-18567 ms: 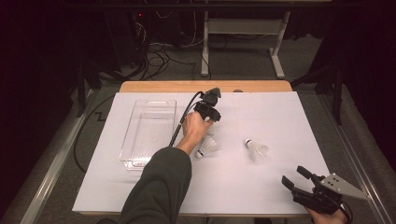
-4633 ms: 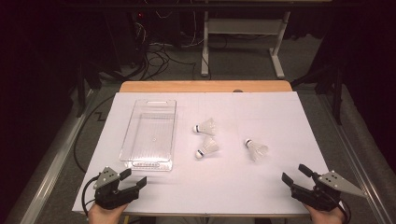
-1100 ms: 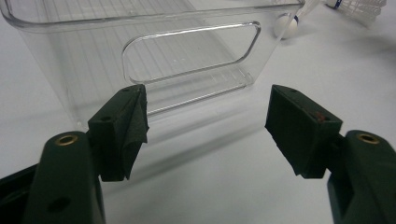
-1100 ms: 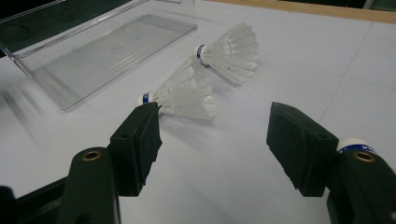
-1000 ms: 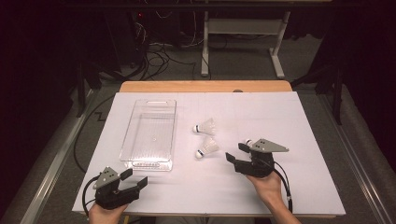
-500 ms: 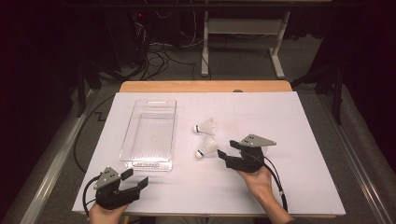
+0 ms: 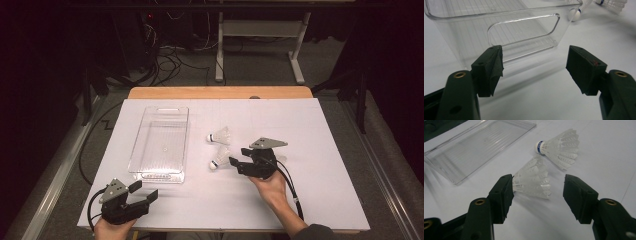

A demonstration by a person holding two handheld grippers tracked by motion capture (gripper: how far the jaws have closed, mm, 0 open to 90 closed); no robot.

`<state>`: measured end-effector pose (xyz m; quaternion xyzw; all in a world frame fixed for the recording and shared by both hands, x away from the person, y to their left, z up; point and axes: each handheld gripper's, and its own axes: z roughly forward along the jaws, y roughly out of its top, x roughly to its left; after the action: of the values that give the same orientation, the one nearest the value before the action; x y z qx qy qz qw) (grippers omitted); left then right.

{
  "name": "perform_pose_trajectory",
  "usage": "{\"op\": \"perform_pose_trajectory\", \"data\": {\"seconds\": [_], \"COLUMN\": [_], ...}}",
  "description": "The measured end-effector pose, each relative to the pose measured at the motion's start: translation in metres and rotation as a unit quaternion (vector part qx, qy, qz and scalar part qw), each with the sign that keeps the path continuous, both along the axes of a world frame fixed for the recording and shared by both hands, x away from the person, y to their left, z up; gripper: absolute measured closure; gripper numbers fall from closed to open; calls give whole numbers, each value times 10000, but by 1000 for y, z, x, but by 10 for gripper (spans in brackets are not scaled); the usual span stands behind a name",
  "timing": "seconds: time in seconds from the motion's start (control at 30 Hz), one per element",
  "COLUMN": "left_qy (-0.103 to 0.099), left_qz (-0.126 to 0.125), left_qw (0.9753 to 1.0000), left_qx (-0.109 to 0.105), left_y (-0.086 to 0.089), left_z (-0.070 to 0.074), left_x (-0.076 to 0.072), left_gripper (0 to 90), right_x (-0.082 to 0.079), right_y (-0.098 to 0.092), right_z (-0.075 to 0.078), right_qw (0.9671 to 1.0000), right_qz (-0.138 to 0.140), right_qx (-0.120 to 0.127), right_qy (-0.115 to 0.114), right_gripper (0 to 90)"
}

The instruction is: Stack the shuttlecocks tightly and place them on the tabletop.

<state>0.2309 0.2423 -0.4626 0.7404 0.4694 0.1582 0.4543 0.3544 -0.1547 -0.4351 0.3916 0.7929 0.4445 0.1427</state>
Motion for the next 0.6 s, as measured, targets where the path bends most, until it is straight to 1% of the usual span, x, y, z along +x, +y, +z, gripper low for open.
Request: {"op": "perform_pose_trajectory", "data": {"seconds": [0.2,0.3,0.47,0.6], "left_qy": [-6,9,4,0], "left_qz": [-3,-24,-16,-18], "left_qw": [10000,10000,10000,10000], "left_qx": [18,37,32,34], "left_y": [0,-1,-1,-1], "left_z": [0,0,0,0], "left_x": [0,0,0,0], "left_gripper": [306,306,306,305], "right_x": [9,14,20,25], "right_y": [5,9,13,17], "right_z": [5,7,9,9], "right_qw": [9998,9994,9988,9981], "right_qz": [59,92,134,152], "right_qx": [-70,-142,-181,-269], "right_qy": [181,318,442,539], "right_gripper": [453,468,487,502]}}
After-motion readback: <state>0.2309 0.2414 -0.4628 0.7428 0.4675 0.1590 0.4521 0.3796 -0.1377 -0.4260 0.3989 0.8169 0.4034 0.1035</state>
